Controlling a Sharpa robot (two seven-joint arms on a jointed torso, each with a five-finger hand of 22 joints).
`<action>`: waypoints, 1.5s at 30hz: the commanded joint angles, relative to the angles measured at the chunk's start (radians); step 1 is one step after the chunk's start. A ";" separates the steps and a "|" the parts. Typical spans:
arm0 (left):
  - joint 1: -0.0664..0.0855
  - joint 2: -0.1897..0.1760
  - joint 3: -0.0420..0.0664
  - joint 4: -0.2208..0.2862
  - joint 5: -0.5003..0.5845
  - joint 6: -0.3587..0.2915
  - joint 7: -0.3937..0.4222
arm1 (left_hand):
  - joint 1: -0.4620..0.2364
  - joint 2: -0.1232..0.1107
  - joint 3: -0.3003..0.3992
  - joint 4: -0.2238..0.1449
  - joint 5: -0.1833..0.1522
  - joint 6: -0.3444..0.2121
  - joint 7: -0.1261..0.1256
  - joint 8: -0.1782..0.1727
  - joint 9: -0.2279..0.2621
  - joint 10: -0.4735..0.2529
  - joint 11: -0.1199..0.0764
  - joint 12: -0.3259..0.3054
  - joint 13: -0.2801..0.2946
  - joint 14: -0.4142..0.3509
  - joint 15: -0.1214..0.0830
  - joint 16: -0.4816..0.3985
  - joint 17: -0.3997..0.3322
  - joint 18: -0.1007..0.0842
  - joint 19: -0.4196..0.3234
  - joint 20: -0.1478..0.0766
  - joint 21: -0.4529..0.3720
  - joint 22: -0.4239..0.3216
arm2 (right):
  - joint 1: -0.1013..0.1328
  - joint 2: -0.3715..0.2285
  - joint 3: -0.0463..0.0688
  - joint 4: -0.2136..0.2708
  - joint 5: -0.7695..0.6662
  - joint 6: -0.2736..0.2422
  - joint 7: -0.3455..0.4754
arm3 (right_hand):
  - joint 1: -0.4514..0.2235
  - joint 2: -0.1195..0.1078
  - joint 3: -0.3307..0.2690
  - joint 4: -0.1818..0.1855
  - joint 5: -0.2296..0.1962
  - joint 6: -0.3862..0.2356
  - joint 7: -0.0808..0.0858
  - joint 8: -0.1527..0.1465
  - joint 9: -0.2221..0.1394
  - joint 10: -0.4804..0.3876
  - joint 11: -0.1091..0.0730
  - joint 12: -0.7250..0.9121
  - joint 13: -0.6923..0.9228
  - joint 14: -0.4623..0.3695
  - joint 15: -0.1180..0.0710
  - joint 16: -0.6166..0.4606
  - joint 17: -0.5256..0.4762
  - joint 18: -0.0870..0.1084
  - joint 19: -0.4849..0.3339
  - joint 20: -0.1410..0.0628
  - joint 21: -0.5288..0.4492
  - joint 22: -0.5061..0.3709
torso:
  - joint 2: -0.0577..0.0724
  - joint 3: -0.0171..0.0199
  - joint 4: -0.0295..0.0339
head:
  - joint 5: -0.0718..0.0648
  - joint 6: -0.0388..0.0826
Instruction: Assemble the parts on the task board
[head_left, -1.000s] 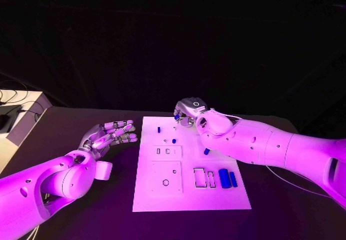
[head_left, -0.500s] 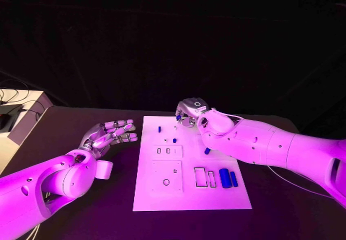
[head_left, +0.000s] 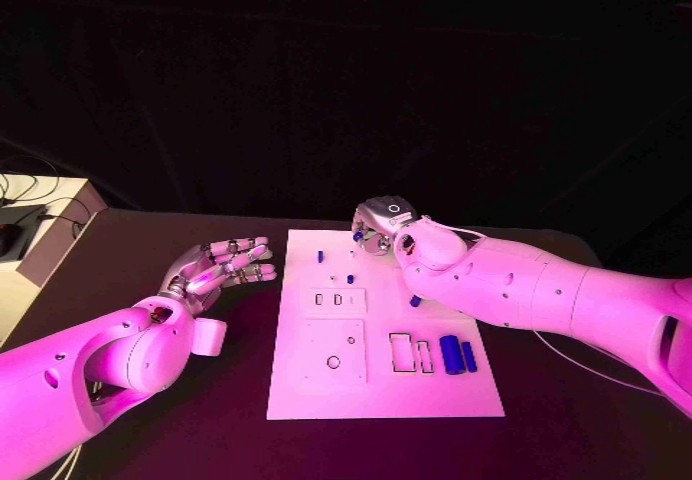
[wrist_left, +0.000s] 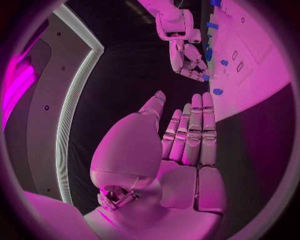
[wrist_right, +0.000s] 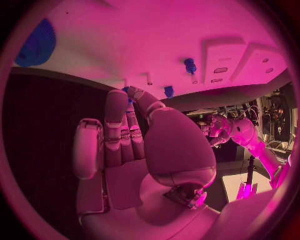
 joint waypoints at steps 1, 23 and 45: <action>0.000 0.002 0.001 0.001 -0.005 0.017 0.006 | -0.002 0.005 0.000 -0.004 -0.005 -0.003 0.001 0.001 0.001 -0.002 0.005 -0.002 0.001 -0.008 -0.001 -0.002 -0.001 -0.013 -0.006 0.003 -0.006 0.000 | 0.000 0.002 0.001 0.002 -0.014 0.011 0.000 | 0.022 0.015 -0.002 -0.005 -0.001 0.007 -0.002 0.003 0.051 0.018 -0.014 0.002 0.001 -0.002 -0.007 0.006 -0.001 0.006 0.088 -0.003 -0.003 0.154 | 0.000 -0.0010 -0.0004 | 0.001 -0.003; 0.000 0.007 0.001 -0.004 -0.005 0.017 0.005 | -0.002 0.005 0.000 -0.004 -0.005 -0.003 0.001 0.001 0.001 -0.002 0.005 -0.002 0.001 -0.008 -0.001 -0.002 -0.001 -0.013 -0.006 0.003 -0.006 0.000 | -0.001 0.015 0.000 -0.017 -0.008 0.021 0.010 | 0.021 0.009 -0.006 -0.007 -0.001 0.001 0.000 0.002 0.043 0.013 -0.012 0.002 0.001 -0.003 -0.006 0.004 -0.006 0.006 0.088 -0.002 -0.011 0.152 | 0.001 -0.0013 -0.0006 | 0.003 -0.006; 0.000 0.009 0.001 -0.006 -0.005 0.016 0.004 | -0.002 0.005 0.000 -0.004 -0.005 -0.003 0.001 0.001 0.001 -0.002 0.005 -0.002 0.001 -0.008 -0.001 -0.002 -0.001 -0.013 -0.006 0.003 -0.006 0.000 | -0.003 0.027 -0.002 -0.031 0.002 0.024 0.019 | 0.011 -0.032 0.002 0.027 -0.021 -0.040 0.010 0.001 0.004 -0.003 -0.005 0.001 0.000 -0.002 -0.001 -0.001 -0.010 0.007 0.087 0.001 -0.019 0.152 | 0.001 -0.0023 -0.0024 | 0.000 -0.004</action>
